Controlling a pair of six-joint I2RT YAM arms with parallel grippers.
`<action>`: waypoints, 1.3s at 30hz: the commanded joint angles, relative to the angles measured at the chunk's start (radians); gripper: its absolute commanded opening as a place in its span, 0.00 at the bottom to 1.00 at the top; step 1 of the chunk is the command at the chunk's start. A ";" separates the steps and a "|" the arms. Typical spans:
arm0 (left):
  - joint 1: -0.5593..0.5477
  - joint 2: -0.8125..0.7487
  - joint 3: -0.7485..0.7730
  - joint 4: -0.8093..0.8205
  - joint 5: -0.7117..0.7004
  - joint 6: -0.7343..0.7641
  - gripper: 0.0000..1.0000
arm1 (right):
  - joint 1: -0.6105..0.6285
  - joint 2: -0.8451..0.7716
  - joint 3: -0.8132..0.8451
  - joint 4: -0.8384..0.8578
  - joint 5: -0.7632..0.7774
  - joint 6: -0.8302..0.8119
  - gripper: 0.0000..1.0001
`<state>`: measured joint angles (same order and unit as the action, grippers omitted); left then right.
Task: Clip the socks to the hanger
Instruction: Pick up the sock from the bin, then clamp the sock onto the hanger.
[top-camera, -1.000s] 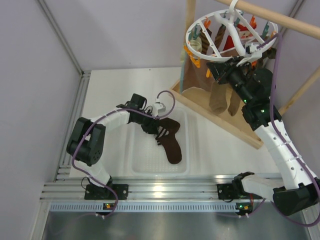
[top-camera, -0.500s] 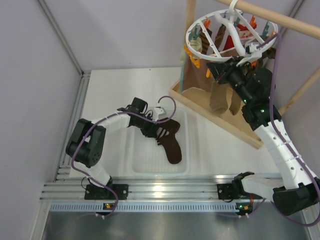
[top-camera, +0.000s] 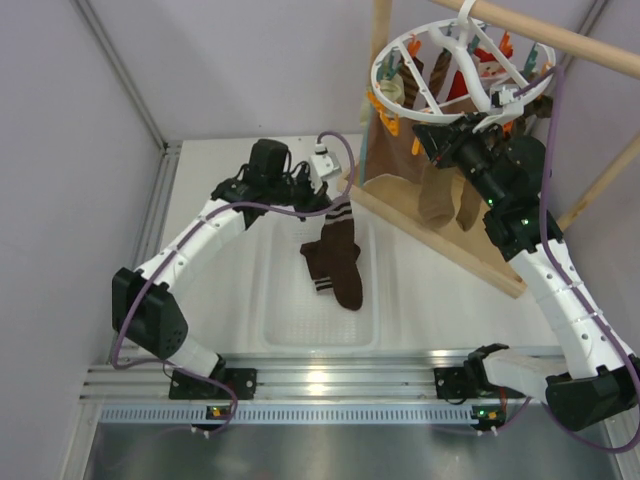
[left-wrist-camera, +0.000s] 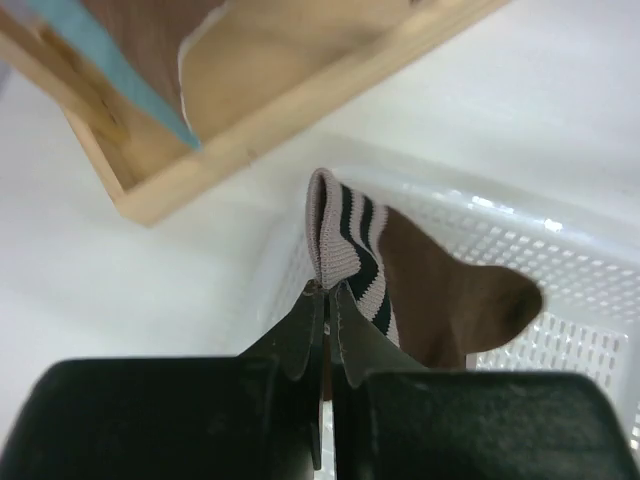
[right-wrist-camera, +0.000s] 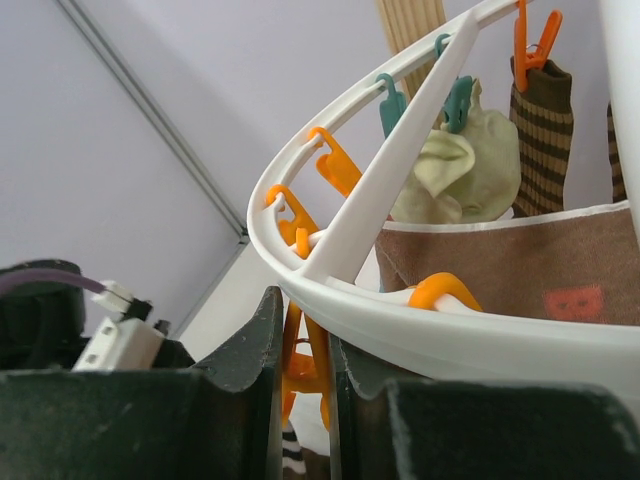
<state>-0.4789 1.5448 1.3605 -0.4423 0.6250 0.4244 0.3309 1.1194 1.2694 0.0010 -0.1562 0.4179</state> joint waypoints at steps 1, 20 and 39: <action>-0.072 -0.008 0.154 -0.102 -0.031 0.089 0.00 | -0.004 0.019 0.002 0.030 -0.075 0.007 0.00; -0.286 0.144 0.548 -0.026 -0.151 0.257 0.00 | -0.006 0.034 0.027 0.057 -0.138 0.024 0.00; -0.316 0.123 0.562 0.085 -0.168 0.226 0.00 | -0.004 0.037 0.010 0.042 -0.149 0.013 0.00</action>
<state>-0.7883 1.6989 1.8759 -0.4328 0.4541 0.6567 0.3286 1.1404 1.2697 0.0376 -0.2188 0.4454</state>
